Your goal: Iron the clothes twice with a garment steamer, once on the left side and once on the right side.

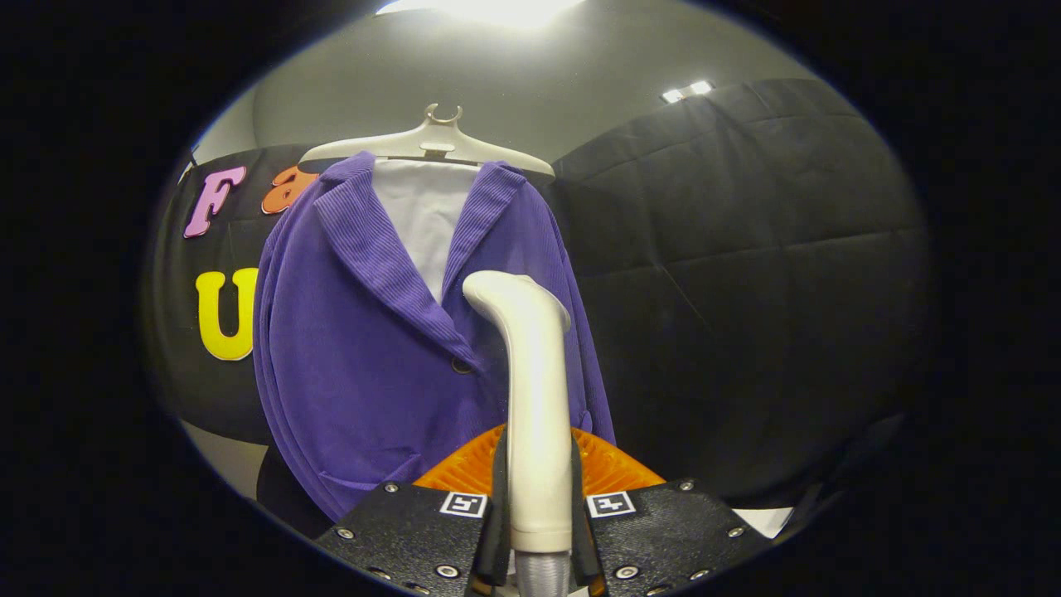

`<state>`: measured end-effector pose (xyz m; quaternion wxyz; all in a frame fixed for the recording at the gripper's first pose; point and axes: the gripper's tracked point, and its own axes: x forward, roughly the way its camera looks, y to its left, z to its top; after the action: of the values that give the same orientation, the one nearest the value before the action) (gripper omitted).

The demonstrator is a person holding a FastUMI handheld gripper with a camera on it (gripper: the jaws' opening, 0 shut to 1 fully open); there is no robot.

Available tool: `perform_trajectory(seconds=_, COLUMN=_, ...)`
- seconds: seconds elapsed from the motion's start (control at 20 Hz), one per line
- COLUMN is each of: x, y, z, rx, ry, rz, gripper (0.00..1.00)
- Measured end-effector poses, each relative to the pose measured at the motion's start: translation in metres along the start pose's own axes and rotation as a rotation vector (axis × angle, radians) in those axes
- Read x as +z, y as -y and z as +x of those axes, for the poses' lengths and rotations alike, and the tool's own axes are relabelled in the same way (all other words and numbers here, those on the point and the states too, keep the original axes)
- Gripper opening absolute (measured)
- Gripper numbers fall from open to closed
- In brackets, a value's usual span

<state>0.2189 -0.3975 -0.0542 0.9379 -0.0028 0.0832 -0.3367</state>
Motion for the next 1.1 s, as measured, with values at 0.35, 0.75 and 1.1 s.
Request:
perform_trajectory(seconds=0.35, x=-0.053, y=0.010, z=-0.017, rx=-0.016, ry=-0.079, rz=-0.006, gripper=0.29)
perform_trajectory(seconds=0.75, x=-0.100, y=0.018, z=-0.030, rx=-0.032, ry=-0.149, rz=-0.020, gripper=0.29)
perform_trajectory(seconds=1.1, x=-0.144, y=0.026, z=-0.038, rx=-0.045, ry=-0.223, rz=-0.031, gripper=0.29)
